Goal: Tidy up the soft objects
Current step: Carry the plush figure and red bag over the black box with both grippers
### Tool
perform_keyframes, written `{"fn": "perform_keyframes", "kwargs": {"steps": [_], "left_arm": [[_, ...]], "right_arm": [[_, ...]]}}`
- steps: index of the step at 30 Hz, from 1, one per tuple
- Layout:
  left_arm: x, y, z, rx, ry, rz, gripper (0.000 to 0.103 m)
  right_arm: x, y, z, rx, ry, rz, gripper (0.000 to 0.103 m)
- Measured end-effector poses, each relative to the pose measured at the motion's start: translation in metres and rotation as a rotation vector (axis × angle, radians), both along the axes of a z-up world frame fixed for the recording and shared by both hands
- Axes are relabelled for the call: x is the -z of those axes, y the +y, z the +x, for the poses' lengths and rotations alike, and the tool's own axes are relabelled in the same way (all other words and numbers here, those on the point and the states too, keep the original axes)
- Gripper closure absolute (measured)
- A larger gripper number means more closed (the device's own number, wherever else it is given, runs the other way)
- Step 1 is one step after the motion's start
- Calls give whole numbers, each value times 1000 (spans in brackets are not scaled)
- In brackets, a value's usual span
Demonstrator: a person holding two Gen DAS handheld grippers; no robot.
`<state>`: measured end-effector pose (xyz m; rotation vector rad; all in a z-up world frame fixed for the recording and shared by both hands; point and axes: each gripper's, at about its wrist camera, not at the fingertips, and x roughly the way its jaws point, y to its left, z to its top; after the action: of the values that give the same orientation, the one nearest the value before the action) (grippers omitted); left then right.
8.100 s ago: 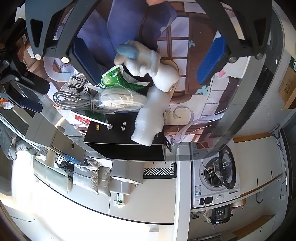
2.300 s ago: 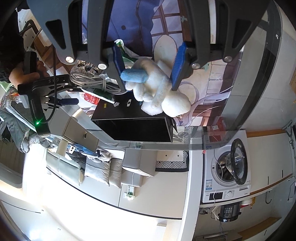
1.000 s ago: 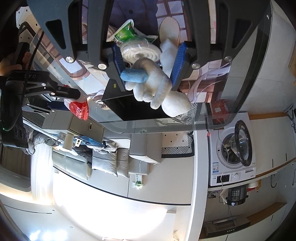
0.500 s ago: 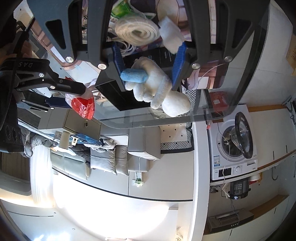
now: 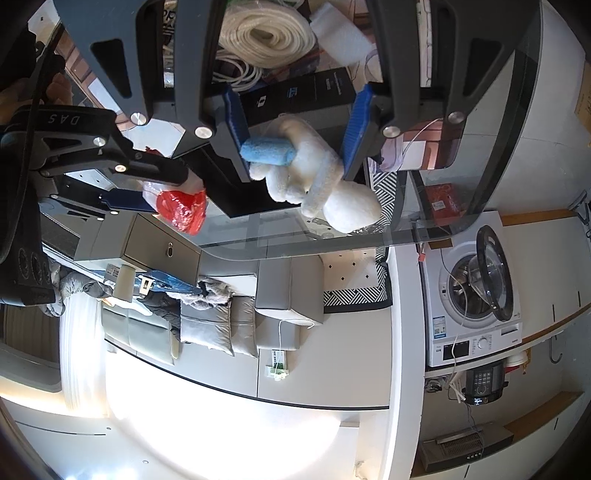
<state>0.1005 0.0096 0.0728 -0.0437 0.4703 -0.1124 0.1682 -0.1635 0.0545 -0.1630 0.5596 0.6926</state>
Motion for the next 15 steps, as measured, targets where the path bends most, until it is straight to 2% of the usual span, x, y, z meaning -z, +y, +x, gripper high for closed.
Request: {"fn": "perform_keyframes", "kwargs": {"steps": [15], "left_arm": [[9, -6, 26, 24, 59, 14, 57]], "right_arm": [[16, 15, 27, -22, 34, -37, 48]]}}
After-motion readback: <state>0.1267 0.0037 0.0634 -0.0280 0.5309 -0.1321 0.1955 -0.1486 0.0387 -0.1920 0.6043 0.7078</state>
